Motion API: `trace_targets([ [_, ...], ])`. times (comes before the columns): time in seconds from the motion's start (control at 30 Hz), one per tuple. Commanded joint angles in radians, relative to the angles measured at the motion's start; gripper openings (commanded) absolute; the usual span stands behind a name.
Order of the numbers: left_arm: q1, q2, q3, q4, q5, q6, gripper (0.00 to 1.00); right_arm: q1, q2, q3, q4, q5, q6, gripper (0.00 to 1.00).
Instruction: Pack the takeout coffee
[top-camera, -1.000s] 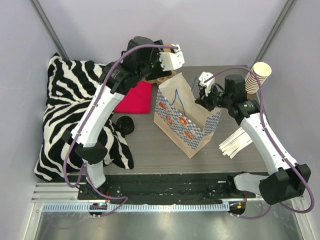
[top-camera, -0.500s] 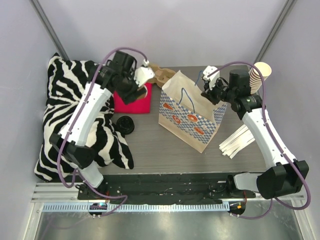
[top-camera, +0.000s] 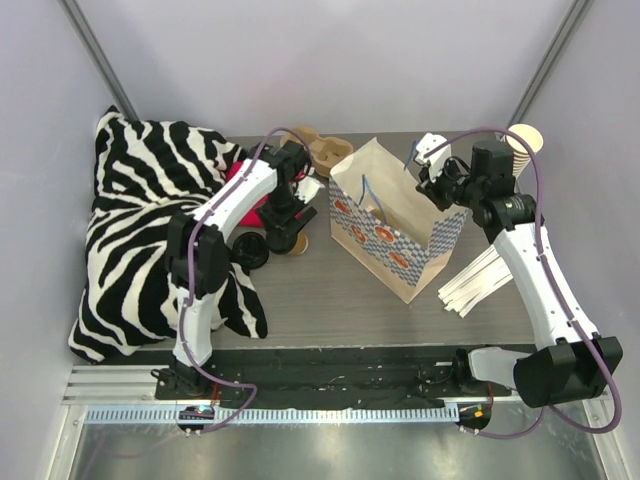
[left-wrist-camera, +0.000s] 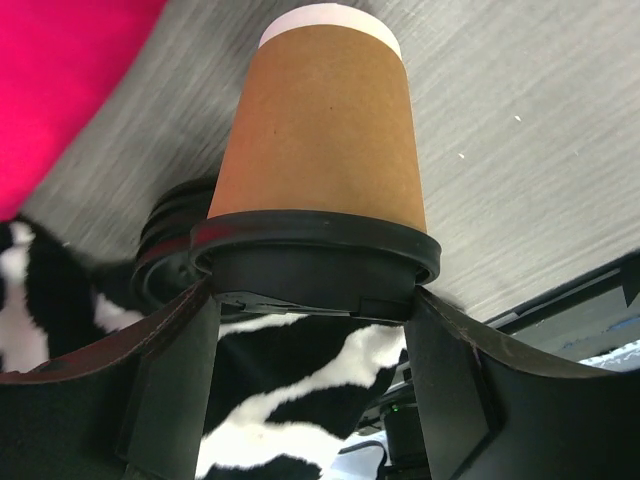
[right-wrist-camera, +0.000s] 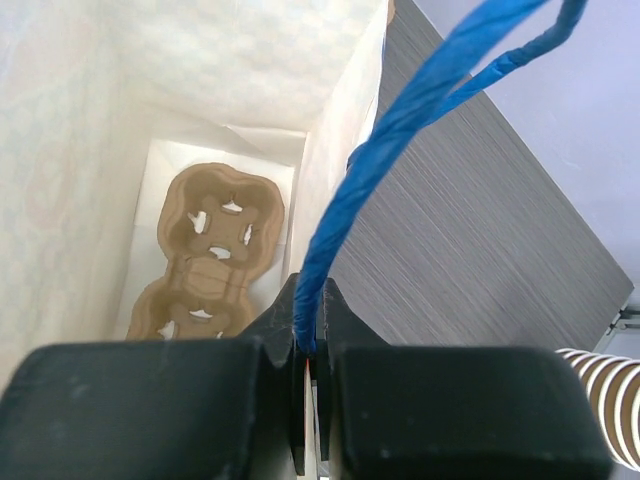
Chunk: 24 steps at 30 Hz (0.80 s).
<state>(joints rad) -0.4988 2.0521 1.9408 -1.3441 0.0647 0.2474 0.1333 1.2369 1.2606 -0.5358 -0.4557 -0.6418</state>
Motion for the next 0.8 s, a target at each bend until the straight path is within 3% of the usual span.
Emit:
trace_targets([
  [0.0, -0.014, 0.029, 0.067, -0.31, -0.005, -0.062, 0.18, -0.001, -0.05, 0.016, -0.009, 0.005, -0.027, 0.01],
  [0.13, -0.029, 0.02, 0.055, -0.306, -0.055, -0.083, 0.22, -0.001, -0.06, 0.016, -0.018, 0.008, -0.029, 0.01],
  [0.2, -0.033, 0.002, 0.015, -0.306, -0.126, -0.089, 0.18, -0.001, -0.063, 0.011, -0.018, 0.006, -0.027, 0.01],
  [0.43, -0.043, -0.113, -0.103, -0.322, -0.175, -0.092, 0.05, -0.003, -0.068, 0.002, -0.018, 0.003, -0.018, 0.01],
  [0.77, -0.106, -0.118, -0.206, -0.322, -0.172, -0.066, 0.08, -0.003, -0.076, -0.007, -0.026, -0.003, -0.004, 0.01],
])
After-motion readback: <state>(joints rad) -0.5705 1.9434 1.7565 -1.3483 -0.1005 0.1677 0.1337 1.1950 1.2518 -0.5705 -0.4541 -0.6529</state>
